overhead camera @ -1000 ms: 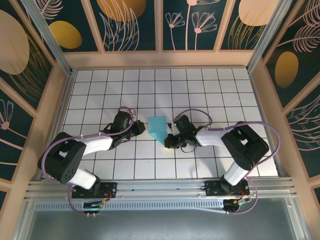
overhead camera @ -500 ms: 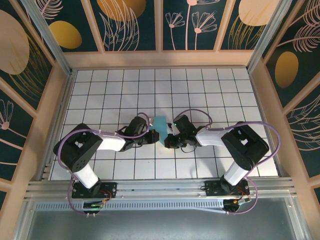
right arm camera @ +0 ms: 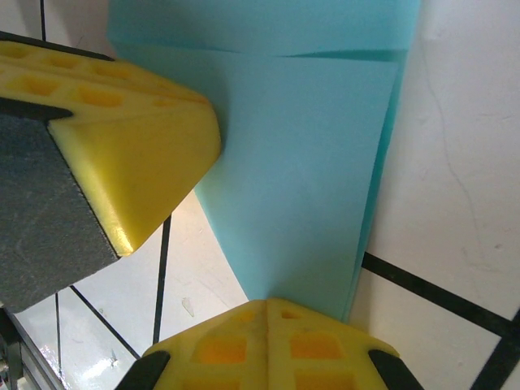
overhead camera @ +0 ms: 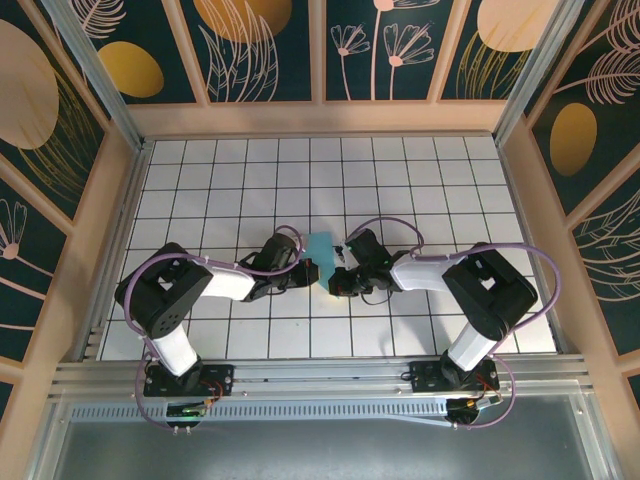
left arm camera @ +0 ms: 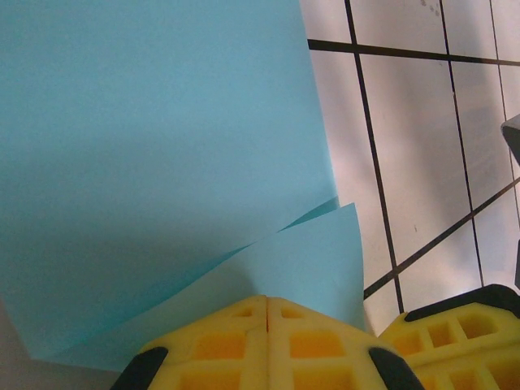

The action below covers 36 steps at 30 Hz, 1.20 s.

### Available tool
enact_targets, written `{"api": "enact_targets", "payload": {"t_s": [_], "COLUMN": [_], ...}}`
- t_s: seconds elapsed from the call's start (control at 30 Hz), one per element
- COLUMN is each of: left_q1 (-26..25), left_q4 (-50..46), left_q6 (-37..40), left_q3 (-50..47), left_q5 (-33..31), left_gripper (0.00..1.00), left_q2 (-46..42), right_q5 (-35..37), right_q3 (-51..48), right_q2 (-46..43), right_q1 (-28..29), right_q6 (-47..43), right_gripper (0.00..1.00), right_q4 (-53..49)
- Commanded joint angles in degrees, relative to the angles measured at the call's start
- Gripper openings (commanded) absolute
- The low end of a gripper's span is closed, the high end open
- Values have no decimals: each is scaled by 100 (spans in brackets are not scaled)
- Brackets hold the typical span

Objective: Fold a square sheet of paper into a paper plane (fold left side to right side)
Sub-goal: Third fold the triangle at the center of the table.

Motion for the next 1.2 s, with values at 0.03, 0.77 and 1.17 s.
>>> {"api": "enact_targets", "payload": {"t_s": [0.03,0.77,1.17], "left_q1": [10,16,11], "left_q4": [-128,-336,-504], "left_q6": [12,112,105], "left_q3": [-164,-170,-109], "left_q5": [-301,-458,-586], "left_gripper": [0,0,0], "left_q2": [197,186,222], "right_q5": [262,29,168], "right_q3": [112,666,537], "right_q2": [116,343,606], "right_q1": [72,155,188], "right_q6": [-69,-28,-38], "right_gripper": [0,0,0], "right_q4": [-673,-55,-251]}}
